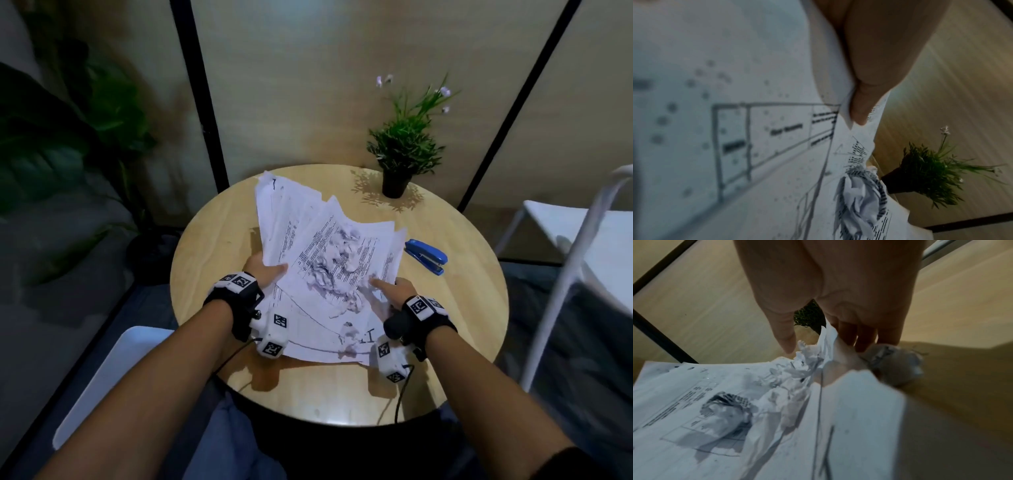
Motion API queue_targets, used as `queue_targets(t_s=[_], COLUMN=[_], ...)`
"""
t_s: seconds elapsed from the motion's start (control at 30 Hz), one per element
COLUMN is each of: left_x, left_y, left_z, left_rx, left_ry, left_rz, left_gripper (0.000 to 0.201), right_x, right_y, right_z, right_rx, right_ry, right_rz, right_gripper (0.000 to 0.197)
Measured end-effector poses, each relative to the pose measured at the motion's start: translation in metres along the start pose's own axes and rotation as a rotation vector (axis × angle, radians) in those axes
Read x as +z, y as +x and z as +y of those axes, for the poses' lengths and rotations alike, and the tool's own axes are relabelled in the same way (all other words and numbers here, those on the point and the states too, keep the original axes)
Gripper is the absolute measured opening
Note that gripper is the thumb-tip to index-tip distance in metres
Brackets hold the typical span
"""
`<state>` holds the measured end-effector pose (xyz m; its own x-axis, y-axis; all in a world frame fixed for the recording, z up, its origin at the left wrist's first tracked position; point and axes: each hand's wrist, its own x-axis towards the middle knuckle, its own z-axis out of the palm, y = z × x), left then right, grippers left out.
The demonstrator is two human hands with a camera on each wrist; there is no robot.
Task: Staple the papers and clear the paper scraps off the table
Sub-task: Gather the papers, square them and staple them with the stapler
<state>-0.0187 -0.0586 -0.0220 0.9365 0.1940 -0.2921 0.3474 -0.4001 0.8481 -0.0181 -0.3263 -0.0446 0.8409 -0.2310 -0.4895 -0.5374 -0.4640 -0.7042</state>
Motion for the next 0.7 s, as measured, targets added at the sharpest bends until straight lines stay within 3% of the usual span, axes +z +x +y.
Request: queue_targets(t_s=[0.17,0.27,0.43,0.53,0.6,0.7], left_x=[0.012,0.012,0.010,0.013,0.014,0.011], left_y=[0.000,0.010,0.009,0.011,0.013,0.010], left_z=[-0.004,-0.015,-0.014,-0.020,-0.022,-0.013], left_rx=[-0.039,-0.069,-0.152,-0.182,-0.165,-0.108], left_ry=[0.128,0.196,0.174,0.175,0.175,0.139], left_rz=[0.012,0.003,-0.009,-0.026,0.007,0.057], left_gripper=[0.056,0.060,0.028,0.027,0.039,0.037], right_x=[0.006,0.009,0.017,0.020,0.019,0.014], right_y=[0.002,0.003,0.005,0.005,0.006,0.005], right_z=[0.009,0.008,0.006,0.010,0.011,0.010], right_rx=[-0.015,-0.025,-0.115,-0.204,-0.198,-0.183], right_ry=[0.026,0.040,-0.004,-0.028,-0.009,0.008], right_rz=[0.030,0.017,-0.013,-0.048,-0.056,-0.038], right_gripper=[0.046,0.050,0.052,0.034,0.022,0.022])
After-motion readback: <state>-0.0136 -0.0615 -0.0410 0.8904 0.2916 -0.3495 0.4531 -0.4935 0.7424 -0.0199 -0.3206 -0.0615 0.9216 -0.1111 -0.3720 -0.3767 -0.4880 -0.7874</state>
